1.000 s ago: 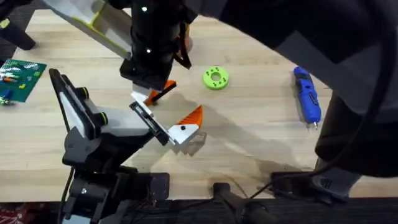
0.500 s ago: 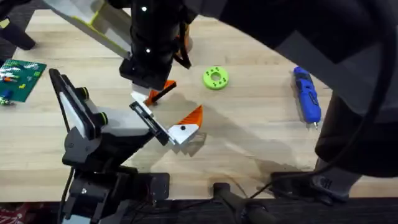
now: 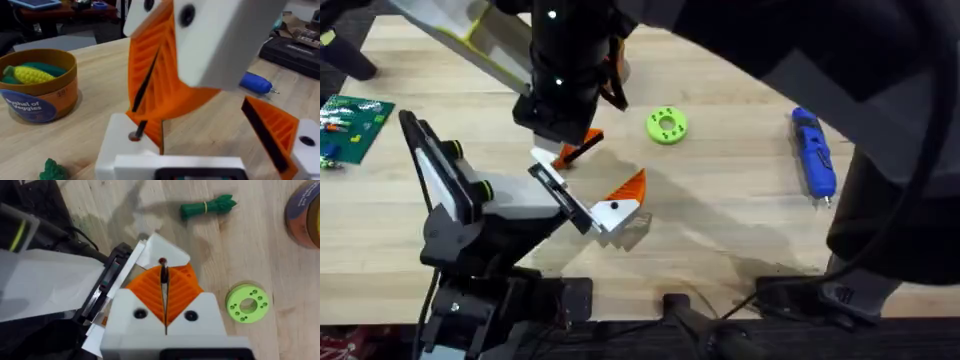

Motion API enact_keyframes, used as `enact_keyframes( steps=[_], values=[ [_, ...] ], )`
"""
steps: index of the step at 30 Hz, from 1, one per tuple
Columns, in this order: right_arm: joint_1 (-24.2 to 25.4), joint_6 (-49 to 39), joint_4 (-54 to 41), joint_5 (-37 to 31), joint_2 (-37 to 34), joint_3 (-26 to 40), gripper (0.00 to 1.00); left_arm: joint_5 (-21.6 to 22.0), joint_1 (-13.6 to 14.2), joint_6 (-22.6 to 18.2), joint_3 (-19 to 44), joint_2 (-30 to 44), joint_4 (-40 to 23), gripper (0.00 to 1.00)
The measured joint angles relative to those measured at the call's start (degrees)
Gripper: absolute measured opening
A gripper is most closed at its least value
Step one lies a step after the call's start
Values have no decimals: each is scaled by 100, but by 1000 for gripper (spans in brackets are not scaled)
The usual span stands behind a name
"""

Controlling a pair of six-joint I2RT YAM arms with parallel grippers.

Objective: Pick up the gripper from the table and insert it into the empty holder that is missing its gripper. Then pick up a screw, insert it into the mounting hole, and use the screwdriver to tighten it. Finally, clean up the table by picking up the vegetable and placing it into the bucket.

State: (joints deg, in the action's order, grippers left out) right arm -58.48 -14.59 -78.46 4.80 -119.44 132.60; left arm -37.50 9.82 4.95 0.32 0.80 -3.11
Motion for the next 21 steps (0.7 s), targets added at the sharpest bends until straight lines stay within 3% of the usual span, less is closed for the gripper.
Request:
enact_keyframes(
  steps=[21],
  values=[
    [0, 46, 10, 44, -144, 28, 13, 17, 0, 66, 0, 7, -5, 983]
  ],
)
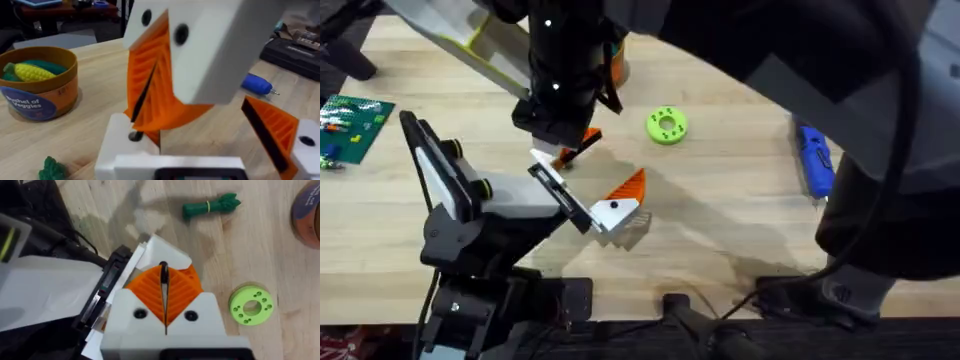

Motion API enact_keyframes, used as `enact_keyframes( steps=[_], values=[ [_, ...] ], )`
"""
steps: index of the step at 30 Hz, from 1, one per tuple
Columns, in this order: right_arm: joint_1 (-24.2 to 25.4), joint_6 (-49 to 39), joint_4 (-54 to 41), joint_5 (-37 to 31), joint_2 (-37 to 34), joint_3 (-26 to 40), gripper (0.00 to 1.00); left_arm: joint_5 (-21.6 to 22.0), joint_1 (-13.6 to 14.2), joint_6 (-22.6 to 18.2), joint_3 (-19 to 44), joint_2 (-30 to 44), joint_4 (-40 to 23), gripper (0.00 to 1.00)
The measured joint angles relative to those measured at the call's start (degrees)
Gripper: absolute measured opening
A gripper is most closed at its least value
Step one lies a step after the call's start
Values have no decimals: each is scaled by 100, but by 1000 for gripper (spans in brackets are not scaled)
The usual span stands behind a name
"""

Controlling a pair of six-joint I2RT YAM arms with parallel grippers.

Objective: Pick up the gripper from the table and insert it into the empty holder that is missing its gripper. Then pick up a screw, insert it into the mounting hole, and use the screwdriver to tighten it. Finally, clean up the table by picking up the vegetable and placing it into the bucket.

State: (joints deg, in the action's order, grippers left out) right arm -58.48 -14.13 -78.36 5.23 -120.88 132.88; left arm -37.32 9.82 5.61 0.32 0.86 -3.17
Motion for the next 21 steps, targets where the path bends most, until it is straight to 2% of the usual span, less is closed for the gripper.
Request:
enact_keyframes(
  steps=[21],
  values=[
    [-2, 87, 157, 21, -92, 0, 13, 9, 0, -18, 0, -2, 3, 983]
  ],
)
